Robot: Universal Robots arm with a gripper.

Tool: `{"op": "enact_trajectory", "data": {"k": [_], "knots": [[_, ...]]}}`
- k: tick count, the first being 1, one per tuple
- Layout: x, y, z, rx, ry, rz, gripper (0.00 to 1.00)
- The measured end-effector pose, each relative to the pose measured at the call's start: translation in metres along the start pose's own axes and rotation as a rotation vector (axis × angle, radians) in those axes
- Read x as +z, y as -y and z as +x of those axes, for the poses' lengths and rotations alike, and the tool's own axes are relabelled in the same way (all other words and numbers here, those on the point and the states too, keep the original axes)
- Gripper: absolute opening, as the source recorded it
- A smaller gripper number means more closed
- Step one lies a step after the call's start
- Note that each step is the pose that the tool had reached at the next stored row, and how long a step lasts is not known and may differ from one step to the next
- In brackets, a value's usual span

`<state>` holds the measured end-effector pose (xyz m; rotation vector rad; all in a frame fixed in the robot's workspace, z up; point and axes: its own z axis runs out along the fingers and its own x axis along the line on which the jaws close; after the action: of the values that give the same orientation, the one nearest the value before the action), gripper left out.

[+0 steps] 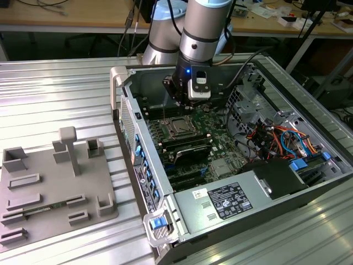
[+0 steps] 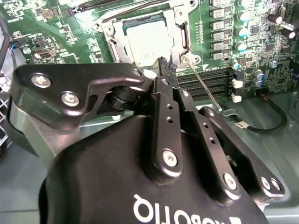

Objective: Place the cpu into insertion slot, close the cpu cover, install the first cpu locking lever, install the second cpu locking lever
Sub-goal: 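Install the first cpu locking lever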

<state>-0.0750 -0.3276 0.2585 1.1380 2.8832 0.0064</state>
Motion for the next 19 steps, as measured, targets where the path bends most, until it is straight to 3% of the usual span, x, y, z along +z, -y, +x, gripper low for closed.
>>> {"op": "enact_trajectory", "data": {"k": [3, 6, 7, 11, 14, 19], "knots": [[-0.0017, 0.0001, 0.0001, -0.012, -0.0003, -0.0008, 0.11], [-0.0018, 0.0003, 0.0004, -0.072, -0.0014, -0.0026, 0.11], [-0.0018, 0.0003, 0.0003, -0.117, -0.0023, -0.0044, 0.11], [-0.0018, 0.0003, 0.0003, -0.197, -0.0038, -0.0074, 0.11], [-0.0017, 0.0003, 0.0003, -0.278, -0.0054, -0.0104, 0.11], [-0.0019, 0.0030, 0.0032, -0.310, -0.0060, -0.0117, 0.11]]}}
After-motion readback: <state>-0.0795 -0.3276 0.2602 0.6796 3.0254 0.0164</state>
